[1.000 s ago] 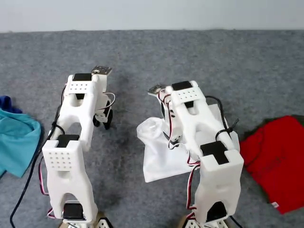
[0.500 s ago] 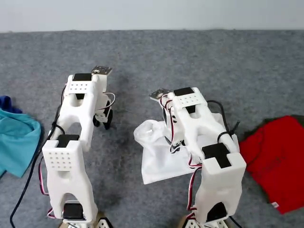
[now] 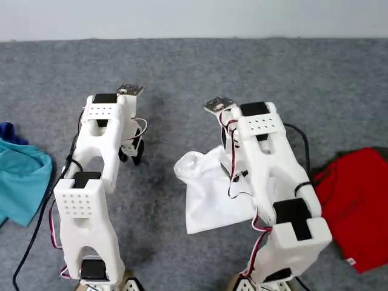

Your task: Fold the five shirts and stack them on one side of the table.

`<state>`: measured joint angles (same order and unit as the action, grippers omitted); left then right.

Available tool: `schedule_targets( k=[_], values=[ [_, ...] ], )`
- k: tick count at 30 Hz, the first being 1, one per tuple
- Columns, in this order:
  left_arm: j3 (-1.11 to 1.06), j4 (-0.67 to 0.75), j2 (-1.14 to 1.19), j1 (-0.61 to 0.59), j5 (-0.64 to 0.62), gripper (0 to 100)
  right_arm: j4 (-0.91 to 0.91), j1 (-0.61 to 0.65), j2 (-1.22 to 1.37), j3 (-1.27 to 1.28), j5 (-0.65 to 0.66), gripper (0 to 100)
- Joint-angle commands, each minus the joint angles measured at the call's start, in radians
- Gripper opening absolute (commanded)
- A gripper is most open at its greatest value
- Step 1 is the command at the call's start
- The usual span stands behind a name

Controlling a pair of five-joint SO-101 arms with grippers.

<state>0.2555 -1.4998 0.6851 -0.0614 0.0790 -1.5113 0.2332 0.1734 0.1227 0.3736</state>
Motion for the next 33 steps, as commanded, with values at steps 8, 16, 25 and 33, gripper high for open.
schedule_targets(
  k=[8, 16, 25, 33],
  values=[
    [-0.002, 0.017, 0.005, -0.018, -0.008, 12, -0.015, -0.168, -0.056, -0.037, 0.057, 1.0],
    [-0.002, 0.017, 0.005, -0.018, -0.008, 12, 0.05, -0.312, -0.054, -0.091, 0.144, 1.0],
    [-0.002, 0.017, 0.005, -0.018, -0.008, 12, 0.202, -0.326, 0.019, -0.089, 0.144, 2.8],
    [-0.002, 0.017, 0.005, -0.018, -0.008, 12, 0.223, -0.41, 0.133, -0.115, 0.14, 13.3]
  ],
)
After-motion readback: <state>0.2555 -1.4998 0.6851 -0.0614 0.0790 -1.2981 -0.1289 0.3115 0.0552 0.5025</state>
